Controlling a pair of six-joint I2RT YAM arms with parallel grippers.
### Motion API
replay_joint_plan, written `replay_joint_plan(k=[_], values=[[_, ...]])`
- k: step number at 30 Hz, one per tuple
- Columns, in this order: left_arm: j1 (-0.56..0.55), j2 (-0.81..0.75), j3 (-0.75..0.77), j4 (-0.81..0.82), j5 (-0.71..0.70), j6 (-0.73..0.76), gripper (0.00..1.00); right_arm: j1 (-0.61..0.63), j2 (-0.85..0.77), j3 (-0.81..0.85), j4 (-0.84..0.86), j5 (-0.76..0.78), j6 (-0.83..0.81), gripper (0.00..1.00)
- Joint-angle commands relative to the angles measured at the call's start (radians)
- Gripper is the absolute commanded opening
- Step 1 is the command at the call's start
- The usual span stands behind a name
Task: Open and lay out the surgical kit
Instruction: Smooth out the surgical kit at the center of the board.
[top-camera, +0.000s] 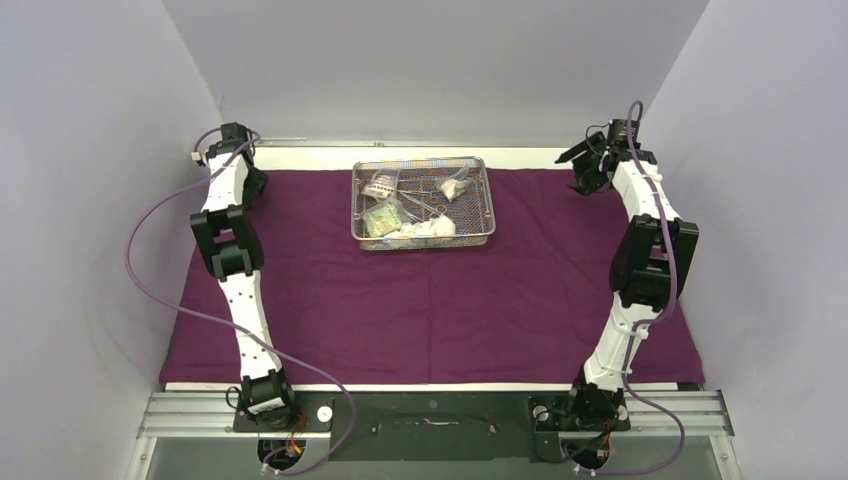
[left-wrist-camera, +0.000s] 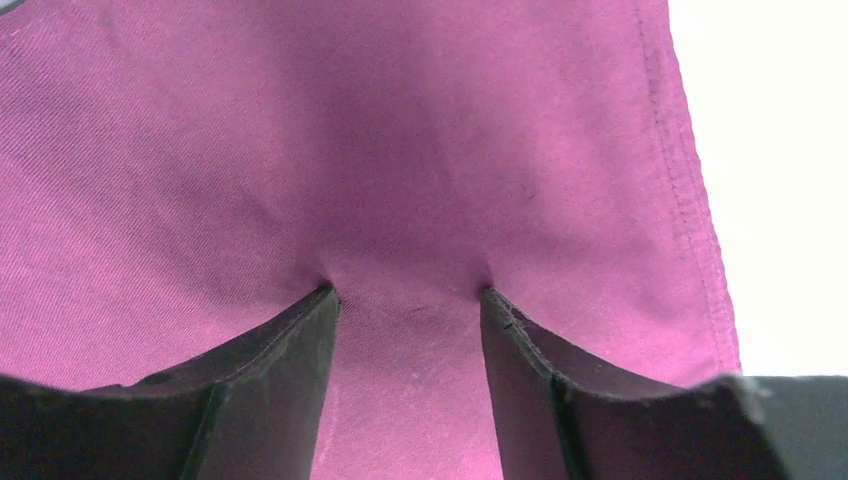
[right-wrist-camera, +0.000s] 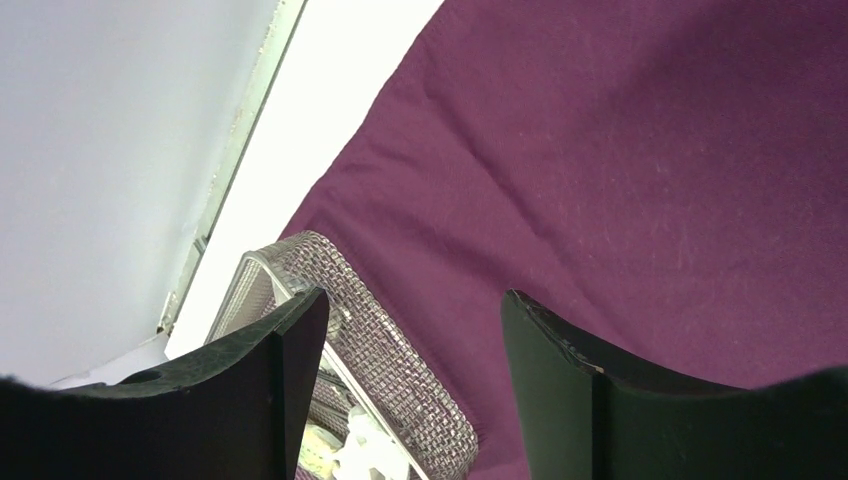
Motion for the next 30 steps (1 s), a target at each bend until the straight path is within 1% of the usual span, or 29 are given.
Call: replay_joint_plan(k=[1,7,10,12,13,16,20,26,30], values=[[0.020,-0.023,0.015,0.069,0.076,0.089,0.55,-0.004,0.016,0.027,-0.009,0.007,-0.004,0.61],[0.018,-0.153,0.005,0.162,0.189,0.236,0.67,-0.008,0.016,0.037,-0.003,-0.005,-0.062,0.61],[0.016,-0.233,-0.004,0.171,0.224,0.276,0.76,-0.021,0.013,0.069,-0.027,0.007,-0.127,0.61],[0.008,-0.289,-0.032,0.175,0.256,0.308,0.82,-0.033,0.013,0.092,-0.062,0.031,-0.194,0.61],[-0.002,-0.319,-0.064,0.171,0.249,0.318,0.83,-0.039,0.012,0.104,-0.085,0.051,-0.219,0.61],[-0.027,-0.414,-0.186,0.164,0.161,0.316,0.85,-0.051,0.010,0.113,-0.127,0.093,-0.300,0.62],[-0.036,-0.539,-0.393,0.181,0.185,0.258,0.84,-0.057,0.039,0.134,-0.167,0.136,-0.394,0.62],[-0.040,-0.736,-0.807,0.268,0.177,0.174,0.80,-0.049,0.136,0.175,-0.178,0.096,-0.519,0.65],[-0.023,-0.812,-0.972,0.283,0.168,0.139,0.79,-0.049,0.181,0.152,-0.140,0.053,-0.577,0.68]])
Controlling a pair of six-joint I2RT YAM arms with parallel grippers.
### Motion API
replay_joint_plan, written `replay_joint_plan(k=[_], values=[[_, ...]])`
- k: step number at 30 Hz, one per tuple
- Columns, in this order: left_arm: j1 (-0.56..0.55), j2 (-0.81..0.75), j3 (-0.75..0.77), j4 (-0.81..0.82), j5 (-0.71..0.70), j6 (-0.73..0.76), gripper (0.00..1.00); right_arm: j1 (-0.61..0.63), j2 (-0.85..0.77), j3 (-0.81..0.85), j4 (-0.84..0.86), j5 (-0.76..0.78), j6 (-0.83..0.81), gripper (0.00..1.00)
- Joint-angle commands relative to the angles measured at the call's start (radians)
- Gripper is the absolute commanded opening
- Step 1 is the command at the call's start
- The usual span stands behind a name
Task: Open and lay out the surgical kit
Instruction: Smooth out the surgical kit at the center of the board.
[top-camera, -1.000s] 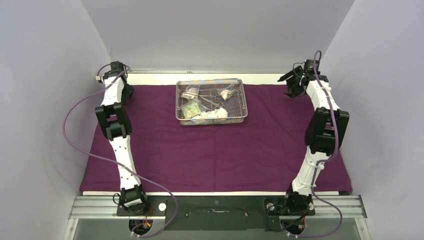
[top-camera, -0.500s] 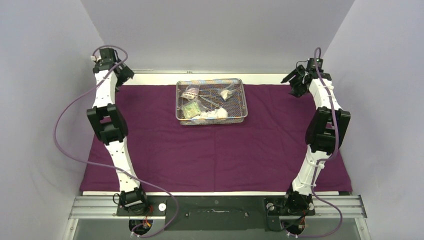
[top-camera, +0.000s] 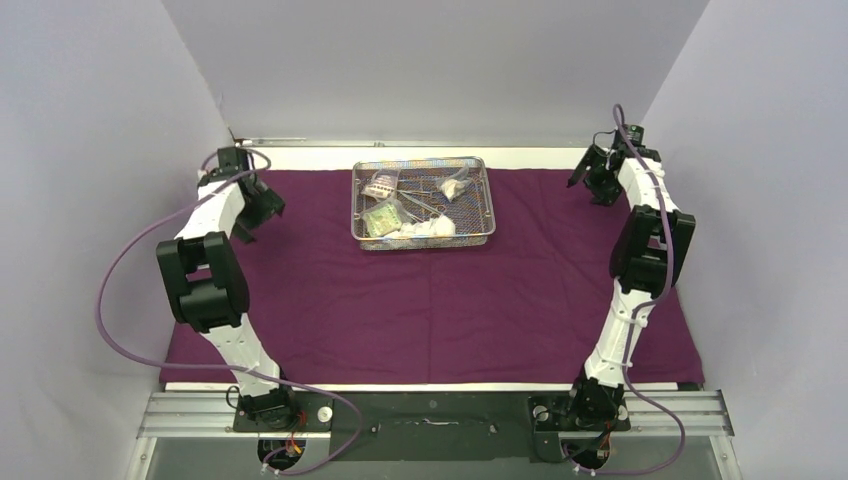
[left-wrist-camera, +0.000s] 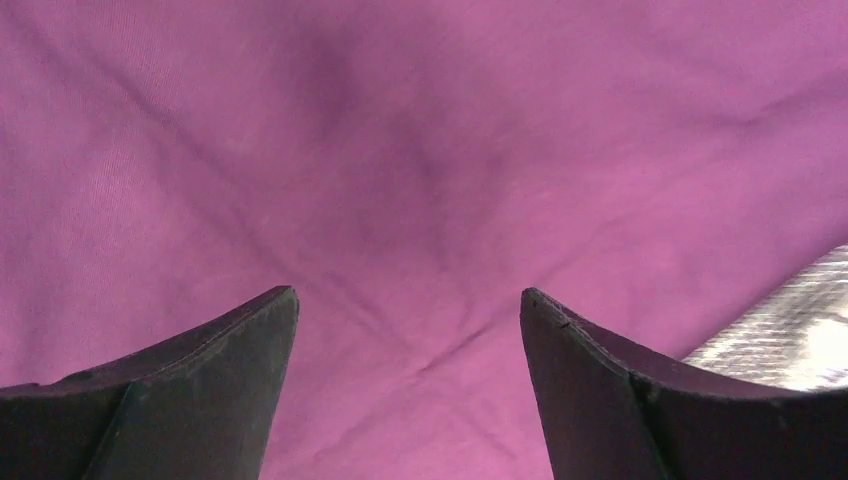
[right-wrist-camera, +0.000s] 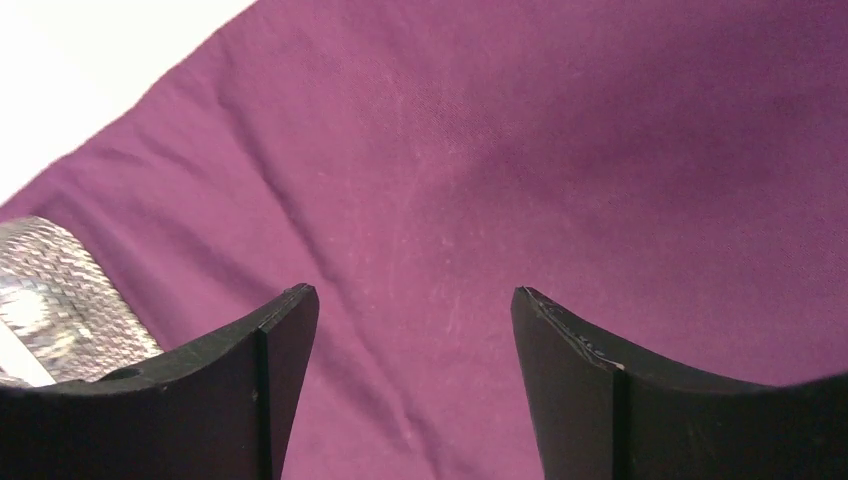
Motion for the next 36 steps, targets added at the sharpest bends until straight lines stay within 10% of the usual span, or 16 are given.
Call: replay_joint_plan(k=[1,17,36], values=[[0.024,-0.100,-0.138,0.054,-0.019,-0.058,0.79,0.009,0.047,-0.003,0.036,-0.033,-0.102,0.70],[0.119,-0.038,-0.293,0.062,-0.116,-0.070,0.77,-0.072,0.165,-0.038,0.104,-0.053,-0.159,0.74],[0.153,0.029,-0.206,-0.019,-0.249,-0.063,0.75,-0.025,0.172,0.114,0.058,0.389,-0.266,0.75]])
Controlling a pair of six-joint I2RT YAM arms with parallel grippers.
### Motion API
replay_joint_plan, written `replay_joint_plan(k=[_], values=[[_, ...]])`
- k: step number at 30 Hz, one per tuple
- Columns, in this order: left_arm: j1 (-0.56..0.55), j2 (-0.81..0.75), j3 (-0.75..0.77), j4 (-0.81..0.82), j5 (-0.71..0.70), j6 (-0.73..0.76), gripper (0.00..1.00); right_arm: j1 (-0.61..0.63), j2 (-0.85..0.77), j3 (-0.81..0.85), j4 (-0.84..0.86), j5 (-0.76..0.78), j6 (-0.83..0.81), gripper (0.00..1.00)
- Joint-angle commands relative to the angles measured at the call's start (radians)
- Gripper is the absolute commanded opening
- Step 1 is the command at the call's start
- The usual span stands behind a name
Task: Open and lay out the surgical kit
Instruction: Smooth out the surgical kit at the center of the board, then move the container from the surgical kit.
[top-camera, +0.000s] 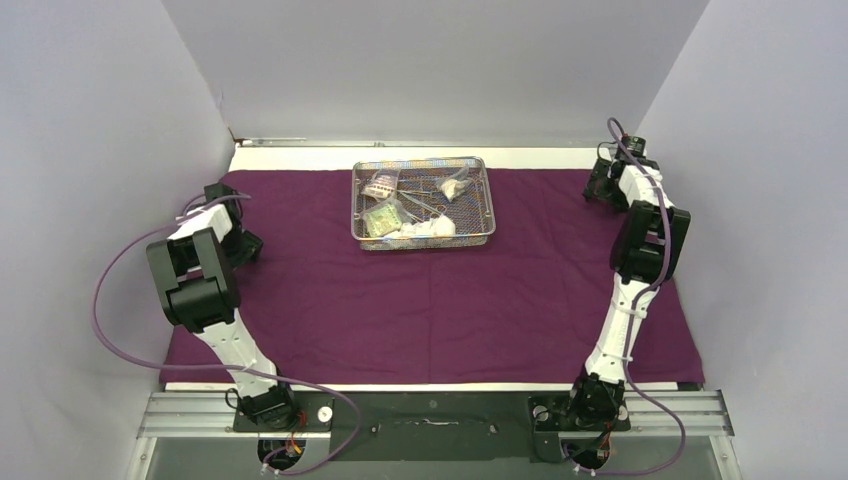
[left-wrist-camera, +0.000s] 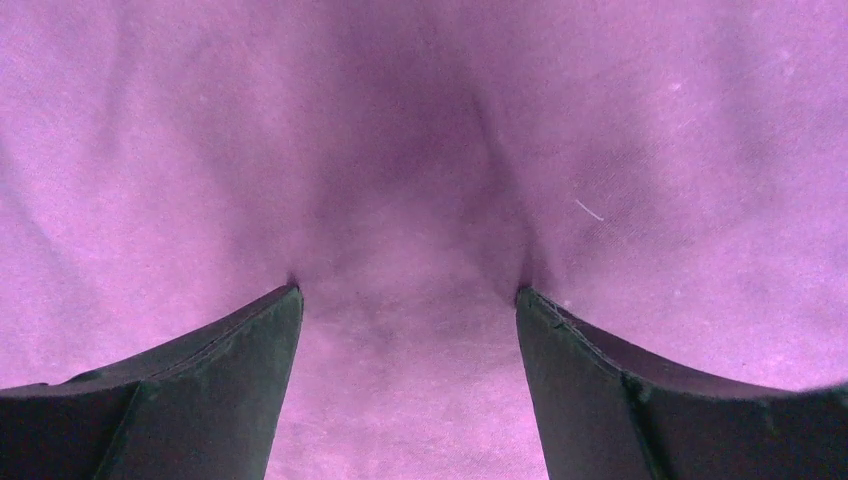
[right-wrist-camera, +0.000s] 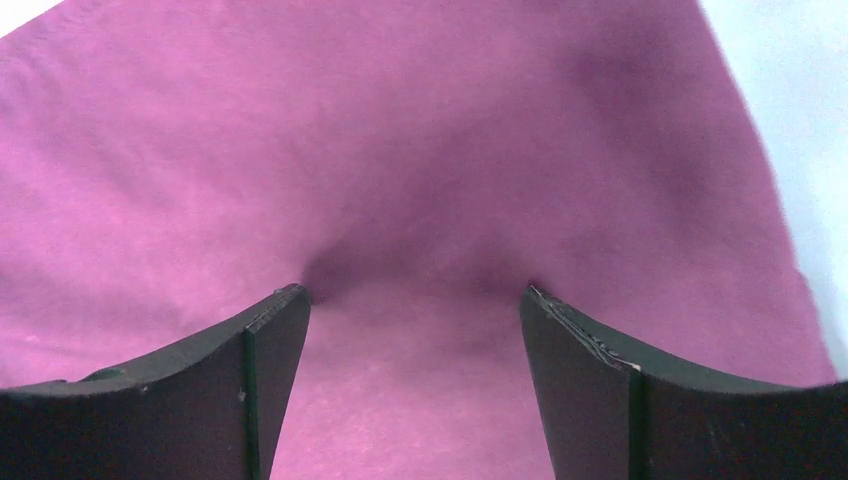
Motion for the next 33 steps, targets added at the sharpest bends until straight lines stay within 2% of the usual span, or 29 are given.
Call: replay_joint_plan(k=[1,5,9,12,18,21,24,28,33], values=[[0.015,0.002,0.091,-0.032,-0.080,0.022,0.75,0.031,-0.023,0.076,-0.059,0.225,-0.039,0.75],[0.005,-0.057,0.185,-0.055,-0.083,0.065,0.74,0.055,-0.096,0.150,-0.141,0.248,-0.012,0.77],[-0.046,-0.125,0.255,-0.033,-0.028,0.127,0.74,0.110,-0.199,0.148,-0.183,0.198,-0.010,0.82],[-0.098,-0.151,0.284,-0.001,0.100,0.182,0.75,0.142,-0.282,0.103,-0.200,0.081,0.022,0.84],[-0.193,-0.139,0.305,0.084,0.460,0.286,0.78,0.235,-0.430,-0.083,-0.167,-0.147,0.111,0.85],[-0.251,-0.148,0.271,0.149,0.527,0.301,0.84,0.313,-0.475,-0.146,-0.173,-0.163,0.138,0.85],[-0.308,-0.147,0.239,0.173,0.535,0.291,0.87,0.391,-0.498,-0.193,-0.195,-0.141,0.162,0.85],[-0.387,-0.135,0.204,0.157,0.501,0.264,0.87,0.488,-0.511,-0.267,-0.218,-0.077,0.213,0.83],[-0.438,-0.121,0.133,0.153,0.466,0.212,0.80,0.582,-0.504,-0.360,-0.205,-0.057,0.278,0.76]])
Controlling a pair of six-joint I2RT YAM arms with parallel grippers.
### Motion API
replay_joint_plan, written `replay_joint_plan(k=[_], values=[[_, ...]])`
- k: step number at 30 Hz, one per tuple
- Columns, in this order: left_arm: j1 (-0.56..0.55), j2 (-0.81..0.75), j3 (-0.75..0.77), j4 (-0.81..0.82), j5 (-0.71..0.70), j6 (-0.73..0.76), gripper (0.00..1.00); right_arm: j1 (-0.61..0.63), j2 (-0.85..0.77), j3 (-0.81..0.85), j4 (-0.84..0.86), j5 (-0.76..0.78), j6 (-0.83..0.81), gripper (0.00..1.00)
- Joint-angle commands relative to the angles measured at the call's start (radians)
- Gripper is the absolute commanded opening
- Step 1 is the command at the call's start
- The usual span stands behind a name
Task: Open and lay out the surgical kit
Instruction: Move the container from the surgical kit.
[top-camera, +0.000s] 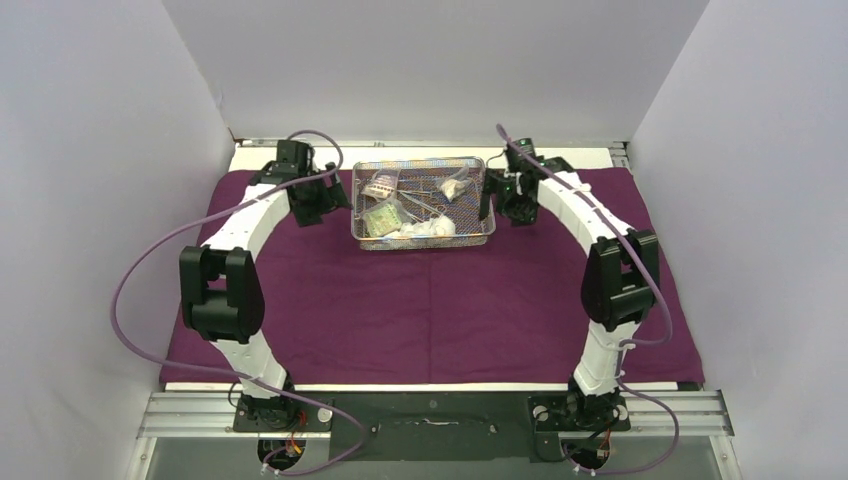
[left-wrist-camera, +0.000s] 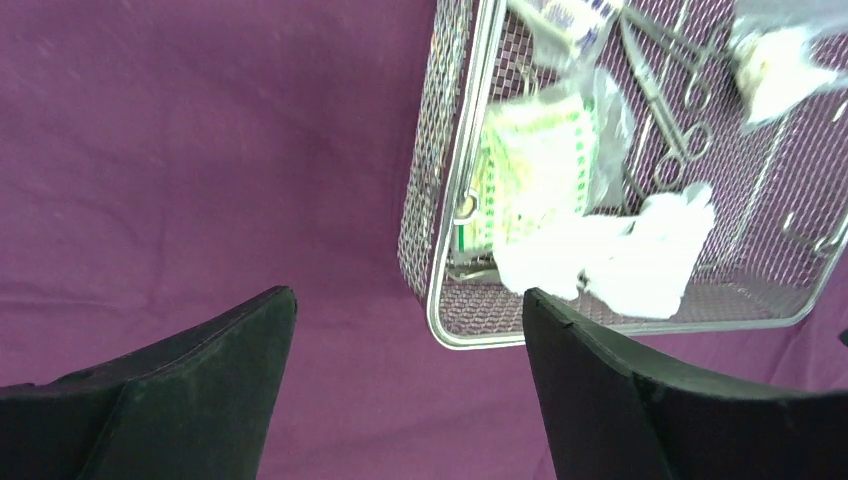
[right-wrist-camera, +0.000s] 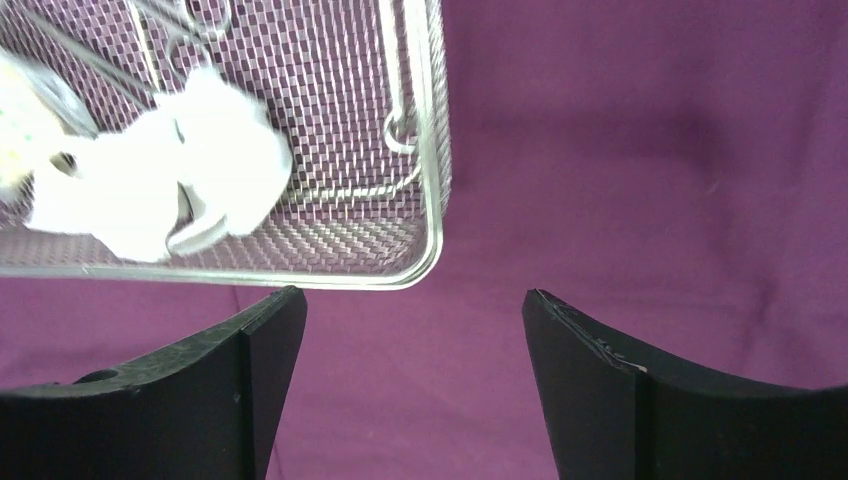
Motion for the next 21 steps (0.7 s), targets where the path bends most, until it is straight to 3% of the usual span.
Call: replay_joint_plan(k=[1,9,21], values=[[-0.029,0.002,-0.054,0.037,-0.019,-0.047,0.79,0.061,-0.031,-0.050,0.002,0.061,0.082,0.74],[-0.079,0.011,-0.087,0.039,-0.053,-0.075,0.72,0.114,0.013,-0.040,0.022,0.241,0.168,0.69],[-0.116,0.075,-0.110,0.059,-0.124,-0.155,0.50,0.124,0.053,-0.065,0.056,0.233,0.197,0.54]])
